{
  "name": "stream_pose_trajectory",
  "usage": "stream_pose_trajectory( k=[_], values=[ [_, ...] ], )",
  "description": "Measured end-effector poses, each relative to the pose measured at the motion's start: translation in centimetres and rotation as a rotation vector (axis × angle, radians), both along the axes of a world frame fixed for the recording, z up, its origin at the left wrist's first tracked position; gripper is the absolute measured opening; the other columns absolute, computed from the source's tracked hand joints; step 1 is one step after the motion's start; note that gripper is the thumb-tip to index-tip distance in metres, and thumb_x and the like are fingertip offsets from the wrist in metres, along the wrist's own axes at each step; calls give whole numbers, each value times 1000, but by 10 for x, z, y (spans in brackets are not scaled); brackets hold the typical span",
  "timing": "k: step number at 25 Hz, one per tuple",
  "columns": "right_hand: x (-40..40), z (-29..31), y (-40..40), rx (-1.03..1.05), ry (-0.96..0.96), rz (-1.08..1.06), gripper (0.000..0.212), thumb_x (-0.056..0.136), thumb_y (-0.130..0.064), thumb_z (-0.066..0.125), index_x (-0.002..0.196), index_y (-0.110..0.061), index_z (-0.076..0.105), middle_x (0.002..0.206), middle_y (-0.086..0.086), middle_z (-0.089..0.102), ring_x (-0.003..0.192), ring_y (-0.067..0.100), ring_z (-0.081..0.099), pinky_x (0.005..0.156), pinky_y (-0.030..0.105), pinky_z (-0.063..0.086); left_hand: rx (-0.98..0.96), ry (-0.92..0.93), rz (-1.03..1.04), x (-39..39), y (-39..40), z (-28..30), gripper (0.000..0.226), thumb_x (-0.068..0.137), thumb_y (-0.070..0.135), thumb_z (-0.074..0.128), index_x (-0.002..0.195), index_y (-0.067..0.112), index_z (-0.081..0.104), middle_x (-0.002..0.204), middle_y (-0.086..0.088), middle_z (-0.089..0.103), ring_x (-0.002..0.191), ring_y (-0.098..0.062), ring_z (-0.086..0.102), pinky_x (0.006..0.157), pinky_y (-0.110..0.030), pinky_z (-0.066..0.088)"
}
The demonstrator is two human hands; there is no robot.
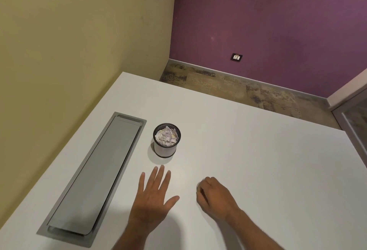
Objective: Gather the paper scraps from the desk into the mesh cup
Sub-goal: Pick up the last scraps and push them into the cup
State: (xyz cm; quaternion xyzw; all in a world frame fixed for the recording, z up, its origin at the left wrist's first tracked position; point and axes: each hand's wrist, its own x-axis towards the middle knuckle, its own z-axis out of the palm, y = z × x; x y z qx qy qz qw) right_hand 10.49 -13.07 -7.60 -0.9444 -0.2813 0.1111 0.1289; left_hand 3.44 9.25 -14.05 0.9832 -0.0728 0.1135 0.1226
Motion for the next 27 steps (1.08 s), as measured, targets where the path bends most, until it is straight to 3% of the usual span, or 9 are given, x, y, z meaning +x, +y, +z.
stream_pose_trajectory(
  k=[3,7,9,12,15,20,23,27],
  values=[
    [20,17,18,257,100,-192,21,94,-21,47,73,-18,50,76,-7,58,74,10,51,69,31,46,-29,85,53,3,1,2,77,90,61,49,147,11,38,157,-15,31,147,-30,26,113,-63,24],
    [66,57,66,541,50,-202,18,94,-14,56,76,-18,57,76,-7,58,72,8,52,68,23,42,-26,111,68,3,0,2,80,88,66,45,148,14,37,158,-12,29,148,-28,23,114,-63,22],
    [93,76,92,490,13,-116,13,94,-16,56,82,-14,60,81,-2,60,75,12,52,71,24,42,-21,146,75,3,0,3,82,86,70,44,148,16,38,158,-10,30,147,-28,24,115,-62,22],
    [121,89,114,240,-11,21,13,94,-15,53,91,-10,64,90,9,64,83,22,57,76,33,45,-23,194,85,4,1,3,84,84,73,42,148,19,37,158,-8,30,147,-28,26,115,-62,21],
    [129,91,120,71,-23,67,15,90,-14,56,88,-9,69,90,9,70,83,26,63,72,35,50,-19,203,88,4,1,2,84,85,73,41,149,19,36,158,-8,28,147,-28,25,116,-62,19],
    [128,93,123,133,34,-42,9,81,-13,65,83,-15,74,79,1,77,77,19,68,74,32,56,0,204,91,4,2,2,83,85,72,40,149,19,36,158,-9,28,148,-28,23,116,-62,17],
    [126,94,122,119,15,-12,16,81,-11,61,91,-14,74,84,4,77,81,23,68,74,28,52,1,183,93,3,1,1,83,86,72,41,149,19,35,158,-9,29,148,-27,23,116,-62,18],
    [121,90,120,140,-28,-11,38,80,-10,54,114,-17,68,98,9,73,95,28,62,81,35,52,5,133,90,2,0,1,81,87,69,43,148,17,36,158,-10,29,147,-28,24,115,-62,22]
  ],
)
